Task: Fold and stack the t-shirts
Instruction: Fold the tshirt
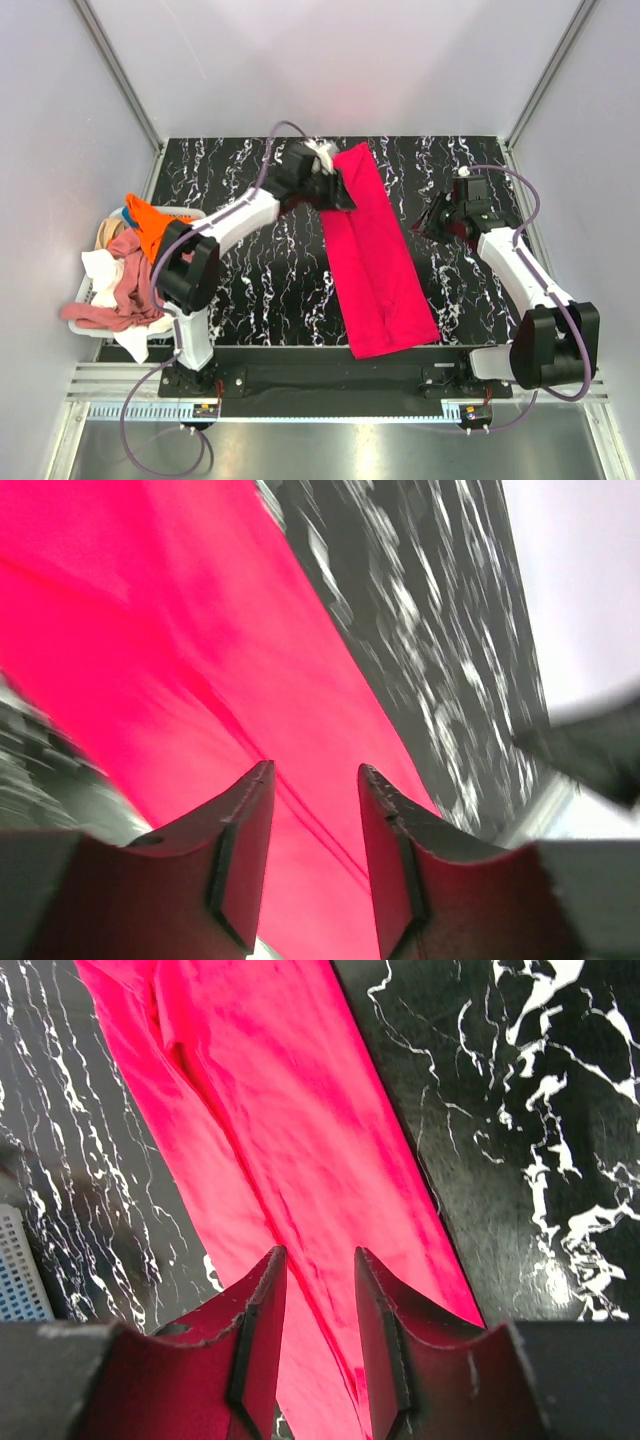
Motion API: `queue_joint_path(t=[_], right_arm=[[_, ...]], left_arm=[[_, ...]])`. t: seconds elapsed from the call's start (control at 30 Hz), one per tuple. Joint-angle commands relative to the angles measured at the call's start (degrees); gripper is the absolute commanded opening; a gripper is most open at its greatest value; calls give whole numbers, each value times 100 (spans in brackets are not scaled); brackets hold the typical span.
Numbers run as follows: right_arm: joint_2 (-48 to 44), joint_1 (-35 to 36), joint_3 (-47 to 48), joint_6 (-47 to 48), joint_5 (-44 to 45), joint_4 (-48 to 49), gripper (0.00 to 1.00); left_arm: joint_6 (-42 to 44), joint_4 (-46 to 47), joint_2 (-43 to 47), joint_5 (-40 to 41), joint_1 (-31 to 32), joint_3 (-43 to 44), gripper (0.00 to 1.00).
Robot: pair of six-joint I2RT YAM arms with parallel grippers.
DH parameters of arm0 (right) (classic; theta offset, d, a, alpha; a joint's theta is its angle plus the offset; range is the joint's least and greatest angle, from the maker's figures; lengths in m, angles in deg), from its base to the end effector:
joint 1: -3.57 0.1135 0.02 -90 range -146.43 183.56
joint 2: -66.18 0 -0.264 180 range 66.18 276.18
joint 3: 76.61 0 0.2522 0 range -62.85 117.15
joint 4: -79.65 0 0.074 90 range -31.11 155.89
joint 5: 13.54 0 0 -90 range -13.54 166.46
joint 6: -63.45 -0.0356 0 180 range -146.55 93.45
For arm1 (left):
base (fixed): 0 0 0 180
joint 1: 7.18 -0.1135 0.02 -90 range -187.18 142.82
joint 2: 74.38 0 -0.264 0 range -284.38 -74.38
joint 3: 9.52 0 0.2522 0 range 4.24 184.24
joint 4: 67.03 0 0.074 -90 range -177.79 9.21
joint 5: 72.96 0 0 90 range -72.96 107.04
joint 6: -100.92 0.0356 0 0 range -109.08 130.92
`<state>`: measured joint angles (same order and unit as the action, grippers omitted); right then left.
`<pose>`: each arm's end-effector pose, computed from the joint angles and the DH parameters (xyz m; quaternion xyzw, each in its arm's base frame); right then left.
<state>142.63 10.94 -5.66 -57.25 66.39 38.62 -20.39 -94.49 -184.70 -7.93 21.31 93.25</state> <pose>0.2811 0.0426 0.2668 0.1553 0.9128 0.1974 0.3221 0.3872 -0.2273 0.2670 0.0785 0.8683 -0.3909 0.2952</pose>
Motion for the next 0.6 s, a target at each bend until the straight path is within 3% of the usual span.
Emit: queue_joint_path(t=[0.0,0.17,0.27,0.57], right_arm=[[-288,1,90,37,75,-182,40],[-429,1,126,11,5,-288,40],[-411,1,82,2,-39,-297,40],[19,53,-41,-15,22,-209,38]], left_arm=[[-198,95,2,167,745,-892,41],[-498,25,-252,440,983,-1228,32],[-569,-368,-419,1001,1000,-1272,29],[-534,-1381,-578,2374,685,-1430,28]])
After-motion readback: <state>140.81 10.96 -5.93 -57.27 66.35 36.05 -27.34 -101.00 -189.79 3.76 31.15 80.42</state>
